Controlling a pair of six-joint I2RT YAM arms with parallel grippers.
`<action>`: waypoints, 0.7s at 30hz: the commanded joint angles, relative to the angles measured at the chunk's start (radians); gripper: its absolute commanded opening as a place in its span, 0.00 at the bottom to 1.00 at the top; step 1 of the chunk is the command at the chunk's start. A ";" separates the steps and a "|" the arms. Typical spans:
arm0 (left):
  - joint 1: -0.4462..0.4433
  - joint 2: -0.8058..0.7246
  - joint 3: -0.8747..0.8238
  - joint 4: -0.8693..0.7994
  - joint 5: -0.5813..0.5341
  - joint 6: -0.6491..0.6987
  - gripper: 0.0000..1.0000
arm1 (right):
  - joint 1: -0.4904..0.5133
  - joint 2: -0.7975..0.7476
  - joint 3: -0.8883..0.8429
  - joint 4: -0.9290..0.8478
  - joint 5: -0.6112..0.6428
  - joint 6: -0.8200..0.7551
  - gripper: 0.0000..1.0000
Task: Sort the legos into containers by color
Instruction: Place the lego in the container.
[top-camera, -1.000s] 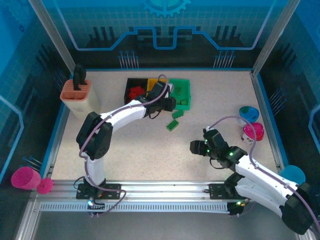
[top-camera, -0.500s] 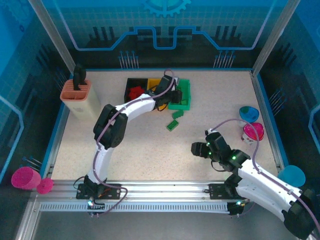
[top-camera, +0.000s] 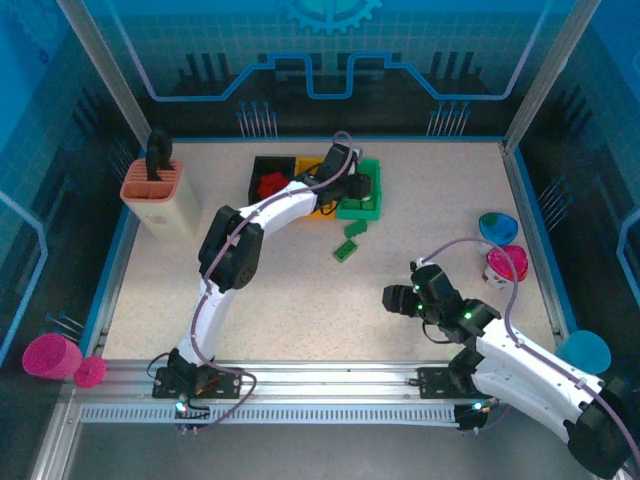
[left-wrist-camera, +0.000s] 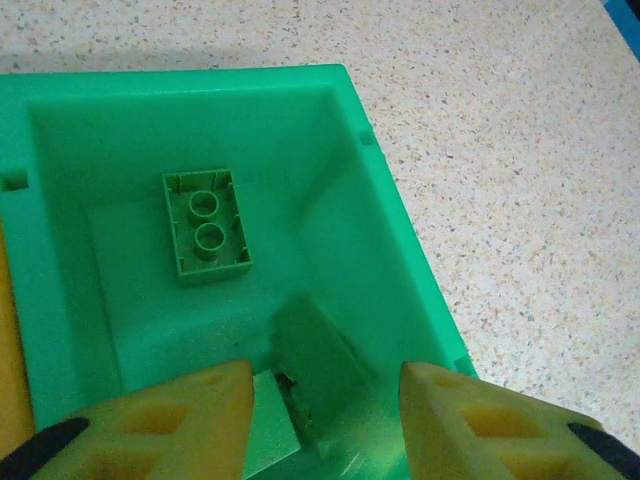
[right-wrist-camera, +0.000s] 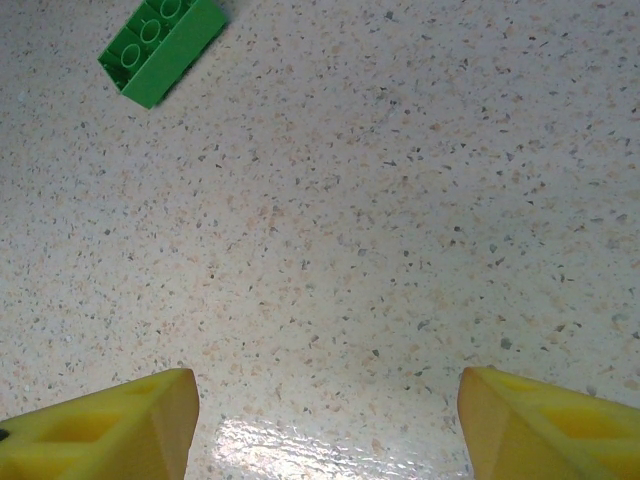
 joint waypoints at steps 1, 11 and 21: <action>0.006 -0.053 0.042 -0.015 -0.020 0.039 0.55 | 0.018 -0.014 0.007 -0.024 -0.003 0.021 0.70; -0.014 -0.497 -0.355 0.241 -0.018 0.018 0.64 | 0.042 0.054 0.058 -0.008 0.004 0.006 0.71; -0.085 -0.944 -0.811 0.336 -0.093 0.039 0.65 | 0.058 0.311 0.252 -0.006 0.040 0.035 0.72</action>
